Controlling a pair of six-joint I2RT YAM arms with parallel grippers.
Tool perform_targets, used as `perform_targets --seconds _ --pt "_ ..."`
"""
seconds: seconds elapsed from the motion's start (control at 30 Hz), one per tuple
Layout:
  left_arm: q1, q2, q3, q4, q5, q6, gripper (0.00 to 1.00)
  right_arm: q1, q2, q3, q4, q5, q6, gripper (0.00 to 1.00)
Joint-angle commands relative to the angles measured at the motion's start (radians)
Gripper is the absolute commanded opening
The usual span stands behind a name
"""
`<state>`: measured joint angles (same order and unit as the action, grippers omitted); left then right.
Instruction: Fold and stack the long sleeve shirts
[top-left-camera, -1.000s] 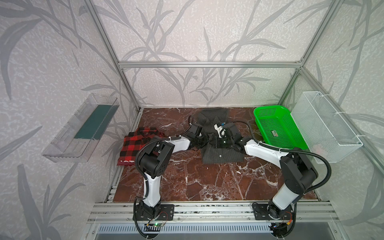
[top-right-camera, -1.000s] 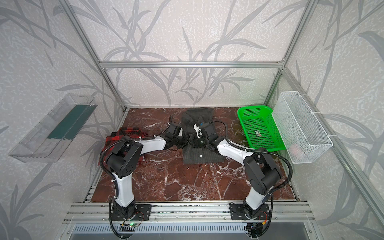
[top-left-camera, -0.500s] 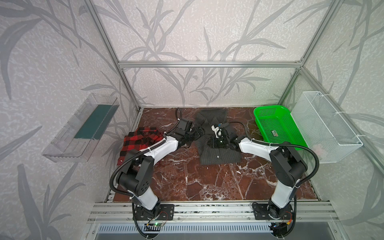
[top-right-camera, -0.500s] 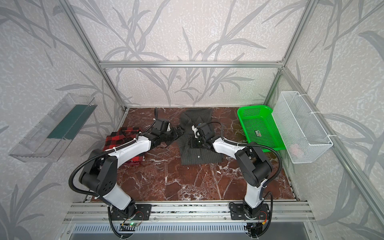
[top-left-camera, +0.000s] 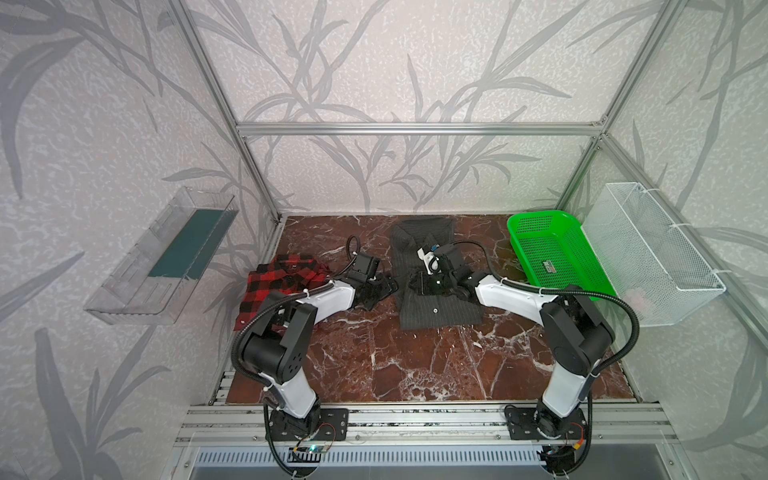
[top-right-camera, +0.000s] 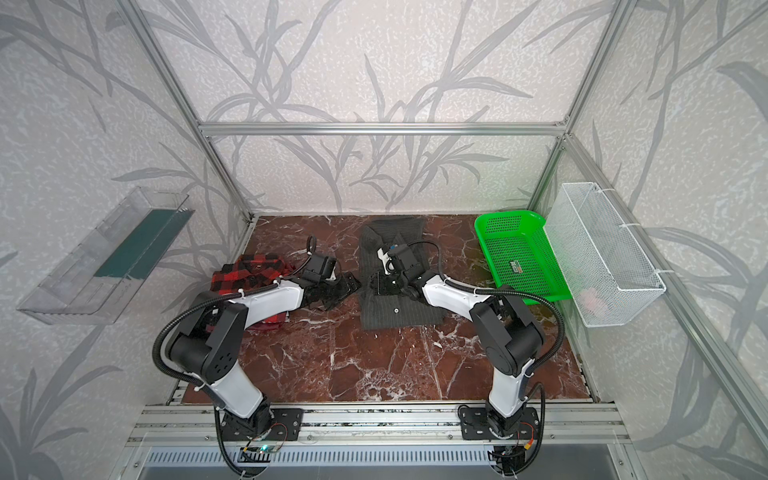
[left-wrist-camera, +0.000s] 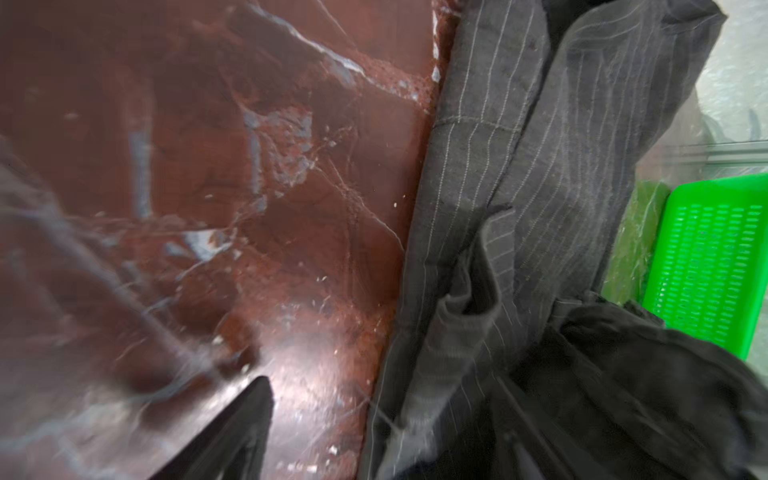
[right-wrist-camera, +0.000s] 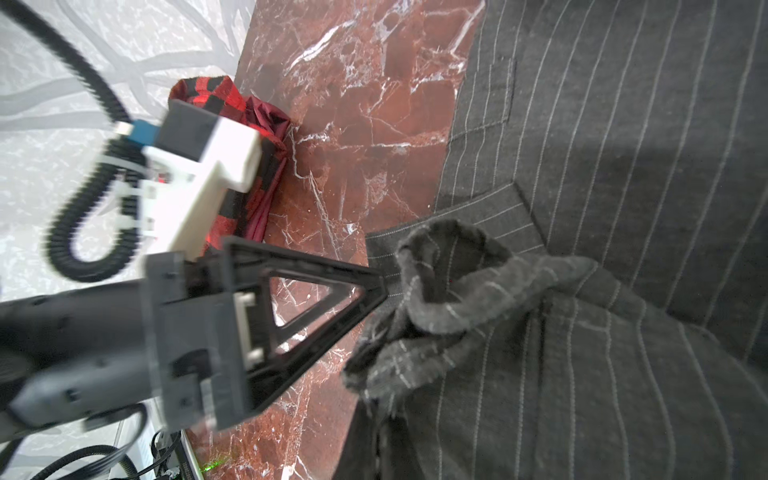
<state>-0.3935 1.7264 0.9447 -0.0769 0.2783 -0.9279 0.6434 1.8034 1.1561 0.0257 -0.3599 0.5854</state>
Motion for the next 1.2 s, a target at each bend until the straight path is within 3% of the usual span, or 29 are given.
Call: perform_targets --seconds 0.0,0.2,0.4,0.6,0.77,1.03,1.17 --pt "-0.002 0.032 0.061 0.048 0.024 0.002 0.7 0.001 -0.062 -0.011 0.026 0.004 -0.008 0.0" --pt "-0.01 0.106 0.117 0.083 0.052 -0.023 0.42 -0.001 -0.09 -0.043 0.04 0.006 -0.015 0.0" --pt "-0.031 0.114 0.169 0.062 0.057 -0.032 0.0 -0.002 -0.148 -0.072 0.067 0.002 -0.012 0.0" --pt "-0.084 0.108 0.208 0.081 0.064 -0.077 0.0 -0.004 -0.171 -0.105 0.093 0.011 -0.003 0.0" --pt "-0.138 0.185 0.256 0.13 0.101 -0.136 0.0 -0.004 -0.194 -0.143 0.123 0.032 0.011 0.0" --pt "-0.158 0.257 0.216 0.174 0.111 -0.167 0.0 -0.006 -0.194 -0.176 0.137 0.036 0.022 0.0" --pt "-0.144 0.247 0.192 0.169 0.105 -0.16 0.26 -0.007 -0.194 -0.177 0.134 0.038 0.022 0.0"
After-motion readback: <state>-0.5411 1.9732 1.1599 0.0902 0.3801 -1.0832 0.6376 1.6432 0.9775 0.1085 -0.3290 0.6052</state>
